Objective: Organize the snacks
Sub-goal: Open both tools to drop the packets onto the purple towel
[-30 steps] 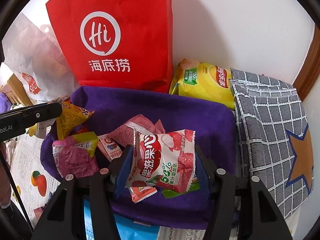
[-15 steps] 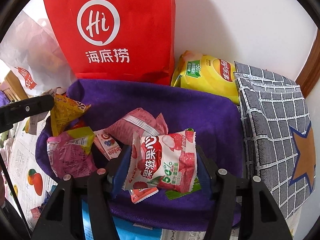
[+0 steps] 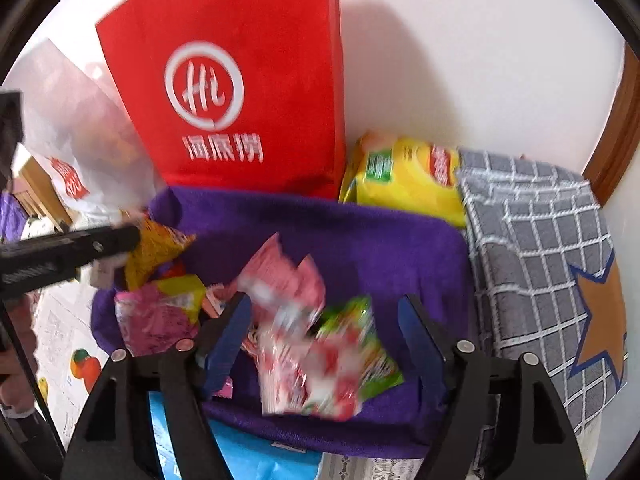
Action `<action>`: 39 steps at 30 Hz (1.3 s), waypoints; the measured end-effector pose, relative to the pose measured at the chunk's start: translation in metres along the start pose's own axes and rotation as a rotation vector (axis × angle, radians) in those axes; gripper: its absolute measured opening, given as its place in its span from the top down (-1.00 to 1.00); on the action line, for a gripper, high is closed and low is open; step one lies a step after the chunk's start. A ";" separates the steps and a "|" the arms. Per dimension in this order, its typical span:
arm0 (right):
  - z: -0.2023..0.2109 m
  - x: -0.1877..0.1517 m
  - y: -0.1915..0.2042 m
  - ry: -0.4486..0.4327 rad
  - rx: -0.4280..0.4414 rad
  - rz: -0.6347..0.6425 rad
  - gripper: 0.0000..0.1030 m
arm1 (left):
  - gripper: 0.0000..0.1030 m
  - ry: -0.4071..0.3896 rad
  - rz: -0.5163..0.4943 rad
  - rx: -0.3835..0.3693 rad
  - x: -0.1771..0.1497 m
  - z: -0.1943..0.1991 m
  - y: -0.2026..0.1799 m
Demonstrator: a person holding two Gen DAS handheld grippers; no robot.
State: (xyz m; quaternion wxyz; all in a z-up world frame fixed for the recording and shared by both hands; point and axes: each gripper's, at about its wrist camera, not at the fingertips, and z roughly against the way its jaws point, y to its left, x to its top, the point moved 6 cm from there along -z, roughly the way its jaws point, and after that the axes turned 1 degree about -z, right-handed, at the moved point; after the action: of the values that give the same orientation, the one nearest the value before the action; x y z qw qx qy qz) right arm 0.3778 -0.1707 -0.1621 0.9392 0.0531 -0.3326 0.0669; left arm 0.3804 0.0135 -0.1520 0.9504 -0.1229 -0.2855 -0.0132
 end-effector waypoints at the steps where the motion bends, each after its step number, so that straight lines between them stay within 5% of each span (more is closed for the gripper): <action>1: 0.004 0.002 -0.001 -0.011 0.001 -0.001 -0.50 | 0.30 0.005 -0.004 -0.007 -0.001 -0.001 -0.002; 24: 0.016 0.005 -0.011 -0.020 0.007 -0.052 -0.50 | 0.26 0.093 -0.087 -0.005 -0.015 -0.027 -0.027; 28: 0.017 0.005 -0.011 -0.020 0.006 -0.050 -0.50 | 0.20 0.099 -0.085 -0.006 -0.015 -0.027 -0.027; 32: 0.019 0.005 -0.009 -0.028 0.007 -0.048 -0.50 | -0.32 0.086 -0.108 0.003 -0.014 -0.022 -0.030; 39: 0.023 0.005 -0.008 -0.032 -0.003 -0.047 -0.50 | -0.33 0.033 -0.138 -0.008 -0.010 -0.003 -0.041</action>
State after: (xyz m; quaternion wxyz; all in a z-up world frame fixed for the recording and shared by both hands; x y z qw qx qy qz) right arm 0.3686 -0.1813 -0.1421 0.9351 0.0606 -0.3465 0.0434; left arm 0.3698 -0.0271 -0.1507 0.9513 -0.1063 -0.2775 -0.0820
